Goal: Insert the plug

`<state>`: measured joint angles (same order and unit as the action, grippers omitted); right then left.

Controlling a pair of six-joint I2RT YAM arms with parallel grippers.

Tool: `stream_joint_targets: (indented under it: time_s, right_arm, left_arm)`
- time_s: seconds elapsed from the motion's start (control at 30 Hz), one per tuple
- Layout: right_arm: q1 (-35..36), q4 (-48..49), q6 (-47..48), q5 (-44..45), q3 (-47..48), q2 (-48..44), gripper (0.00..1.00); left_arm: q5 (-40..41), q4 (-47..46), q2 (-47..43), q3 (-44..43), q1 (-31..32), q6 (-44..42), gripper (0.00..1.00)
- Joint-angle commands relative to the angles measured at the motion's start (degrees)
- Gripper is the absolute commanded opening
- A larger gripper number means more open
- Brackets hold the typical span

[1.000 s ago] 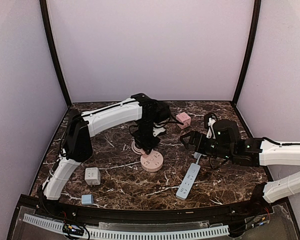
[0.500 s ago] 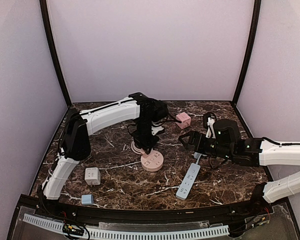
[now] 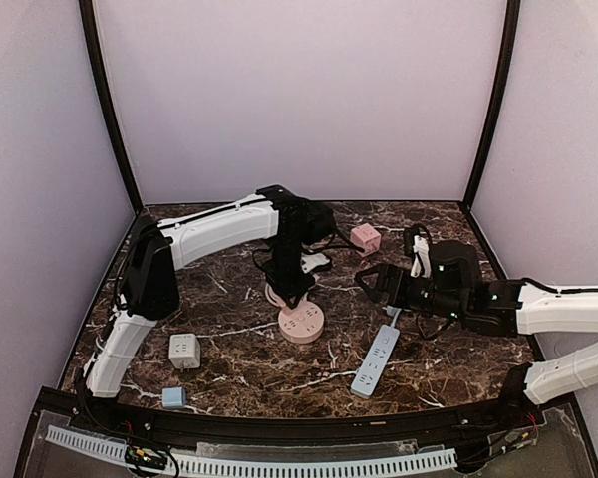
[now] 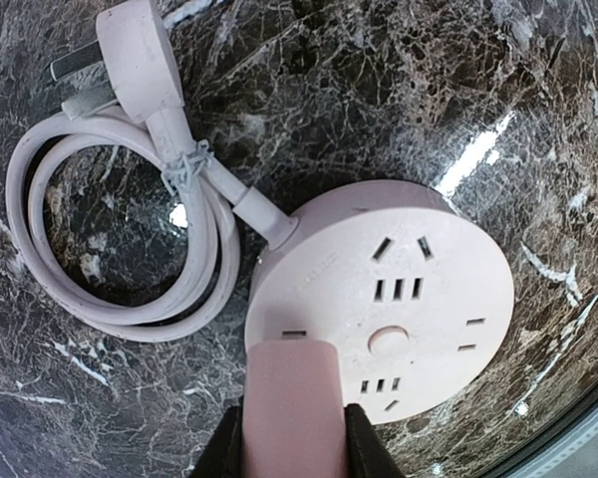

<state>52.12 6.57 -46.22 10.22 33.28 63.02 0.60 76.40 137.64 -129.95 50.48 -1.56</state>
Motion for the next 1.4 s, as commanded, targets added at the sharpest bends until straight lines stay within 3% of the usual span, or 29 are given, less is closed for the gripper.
stream_joint_targets:
  time_s: [0.0, 0.37, 0.43, 0.6, 0.77, 1.1, 1.37]
  right_arm:
    - [0.44, 2.18, 0.87, -1.06, -0.4, 0.22, 0.93]
    - [0.44, 2.22, 1.03, -1.81, -0.48, -0.24, 0.93]
    - [0.44, 2.26, 1.05, -1.7, -0.48, -0.2, 0.93]
    - [0.44, 2.31, 1.22, -2.27, -0.16, 0.24, 0.93]
    - [0.44, 2.35, 1.3, -2.55, -0.36, -0.12, 0.93]
    - [0.44, 2.37, 1.33, -2.65, -0.67, -1.07, 0.93]
    - [0.44, 2.48, 1.46, -3.21, -0.54, -0.85, 0.93]
  left_arm:
    - [5.06, 0.67, 5.07, 3.52, -0.85, 2.39, 0.01]
    - [4.76, 0.73, 9.1, -0.44, -0.82, 6.51, 0.04]
    - [5.18, 0.48, 7.91, -0.07, -0.86, 6.81, 0.11]
    - [4.29, -3.79, 2.76, 4.17, -0.7, 8.71, 0.41]
    - [2.95, -10.48, -1.62, 9.75, -0.41, 10.46, 0.53]
    - [-2.38, -19.66, -11.09, 17.88, 0.56, 12.92, 0.54]
    - [-1.31, -22.47, -15.03, 22.87, 0.85, 14.2, 0.55]
